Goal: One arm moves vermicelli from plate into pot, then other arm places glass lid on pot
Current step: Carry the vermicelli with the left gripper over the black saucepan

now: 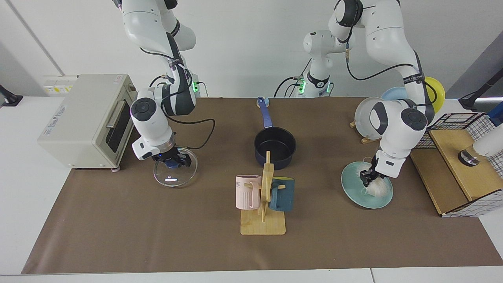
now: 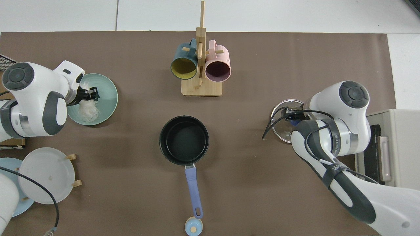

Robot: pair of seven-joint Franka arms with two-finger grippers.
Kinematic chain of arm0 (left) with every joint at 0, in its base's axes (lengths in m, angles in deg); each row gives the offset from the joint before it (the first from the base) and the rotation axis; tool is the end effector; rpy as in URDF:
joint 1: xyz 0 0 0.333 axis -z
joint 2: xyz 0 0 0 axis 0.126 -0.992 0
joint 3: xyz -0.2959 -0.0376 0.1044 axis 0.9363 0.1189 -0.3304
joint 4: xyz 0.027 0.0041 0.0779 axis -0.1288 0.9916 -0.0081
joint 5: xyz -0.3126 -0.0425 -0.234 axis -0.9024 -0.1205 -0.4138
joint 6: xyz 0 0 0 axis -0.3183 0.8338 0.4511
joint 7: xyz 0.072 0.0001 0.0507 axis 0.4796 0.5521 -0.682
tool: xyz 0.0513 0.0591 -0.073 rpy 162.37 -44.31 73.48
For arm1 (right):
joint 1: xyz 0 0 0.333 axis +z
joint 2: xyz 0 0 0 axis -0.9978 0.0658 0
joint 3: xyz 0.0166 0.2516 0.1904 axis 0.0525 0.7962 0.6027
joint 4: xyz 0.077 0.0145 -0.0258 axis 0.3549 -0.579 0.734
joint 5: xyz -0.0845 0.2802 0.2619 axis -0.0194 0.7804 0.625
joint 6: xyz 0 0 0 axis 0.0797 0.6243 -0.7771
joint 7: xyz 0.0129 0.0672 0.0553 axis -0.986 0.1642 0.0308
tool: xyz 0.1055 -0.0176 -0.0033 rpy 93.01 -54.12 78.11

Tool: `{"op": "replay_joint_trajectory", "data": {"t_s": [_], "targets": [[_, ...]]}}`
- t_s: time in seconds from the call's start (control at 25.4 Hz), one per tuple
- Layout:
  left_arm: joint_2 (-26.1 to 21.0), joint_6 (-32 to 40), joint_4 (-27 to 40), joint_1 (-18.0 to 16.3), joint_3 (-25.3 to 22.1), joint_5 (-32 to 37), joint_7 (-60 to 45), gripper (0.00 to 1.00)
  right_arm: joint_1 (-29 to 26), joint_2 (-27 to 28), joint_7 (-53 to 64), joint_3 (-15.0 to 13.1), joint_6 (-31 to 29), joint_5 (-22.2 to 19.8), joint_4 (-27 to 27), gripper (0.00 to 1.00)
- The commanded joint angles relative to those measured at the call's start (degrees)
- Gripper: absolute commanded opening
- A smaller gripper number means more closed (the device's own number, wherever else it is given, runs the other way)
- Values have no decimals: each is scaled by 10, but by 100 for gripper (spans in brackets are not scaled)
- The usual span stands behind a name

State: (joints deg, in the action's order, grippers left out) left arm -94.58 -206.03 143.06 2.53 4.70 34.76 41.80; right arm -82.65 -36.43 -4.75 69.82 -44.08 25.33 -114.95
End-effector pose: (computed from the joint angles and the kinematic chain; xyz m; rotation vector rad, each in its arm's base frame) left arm 0.6675 0.0128 0.3497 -3.0974 -0.3199 -0.1538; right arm 0.6044 0.0674 0.3364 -3.1153 0.3695 0.0724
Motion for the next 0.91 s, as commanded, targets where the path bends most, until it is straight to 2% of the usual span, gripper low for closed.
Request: {"op": "replay_joint_trajectory", "data": {"t_s": [0.0, 0.12, 0.43, 0.63, 0.87], "targets": [[49, 105, -37, 6, 18, 5, -7, 0, -1, -9, -18, 3, 72, -19, 59, 0], [91, 140, -35, 7, 41, -1, -14, 0, -1, -39, -12, 5, 100, -26, 66, 0], [165, 252, -33, 7, 113, -69, -48, 0, -2, -102, -11, 19, 173, -27, 75, 0], [169, 256, -26, 7, 174, -85, -100, 0, -4, -131, -11, 21, 208, -25, 82, 0], [183, 221, 21, 7, 226, -126, -106, 0, -9, -159, -11, 23, 223, -26, 81, 0]]}}
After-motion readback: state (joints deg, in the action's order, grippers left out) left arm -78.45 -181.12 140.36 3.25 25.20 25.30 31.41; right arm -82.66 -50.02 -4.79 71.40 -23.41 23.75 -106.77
